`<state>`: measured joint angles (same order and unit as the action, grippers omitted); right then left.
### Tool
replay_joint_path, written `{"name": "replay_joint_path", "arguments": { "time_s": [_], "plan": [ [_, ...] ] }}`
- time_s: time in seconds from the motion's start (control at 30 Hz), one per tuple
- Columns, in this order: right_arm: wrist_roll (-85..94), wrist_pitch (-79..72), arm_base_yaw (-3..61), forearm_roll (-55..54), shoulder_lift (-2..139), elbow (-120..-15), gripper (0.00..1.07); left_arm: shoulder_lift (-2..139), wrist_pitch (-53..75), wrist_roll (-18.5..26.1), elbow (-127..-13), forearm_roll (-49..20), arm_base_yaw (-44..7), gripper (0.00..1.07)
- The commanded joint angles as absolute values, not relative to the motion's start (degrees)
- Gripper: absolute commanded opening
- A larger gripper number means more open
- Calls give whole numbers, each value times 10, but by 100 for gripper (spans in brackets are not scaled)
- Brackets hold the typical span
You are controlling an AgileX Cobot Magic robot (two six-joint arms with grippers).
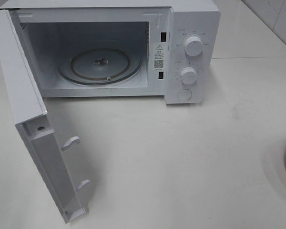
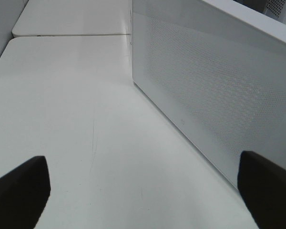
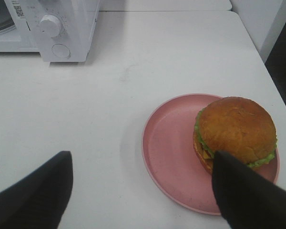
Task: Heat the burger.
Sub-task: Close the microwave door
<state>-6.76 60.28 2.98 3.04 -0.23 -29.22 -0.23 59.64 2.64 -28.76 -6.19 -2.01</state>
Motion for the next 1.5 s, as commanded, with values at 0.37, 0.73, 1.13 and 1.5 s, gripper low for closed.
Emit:
{"name": "replay_joint_path", "arguments": {
  "time_s": [0.37, 0.73, 1.13, 1.5],
  "plan": [
    [-61, 598, 26, 28, -17, -292, 76, 31, 525, 25, -324, -69, -18, 96],
    [-61, 598, 26, 28, -17, -292, 76, 144, 450, 25, -324, -68, -18, 37],
    [-61, 598, 26, 28, -17, -292, 76, 325, 291, 28, -307, -71, -18, 0],
    [-61, 598, 26, 28, -17, -292, 76, 418, -42, 28, -182, -78, -19, 0]
  ]
}}
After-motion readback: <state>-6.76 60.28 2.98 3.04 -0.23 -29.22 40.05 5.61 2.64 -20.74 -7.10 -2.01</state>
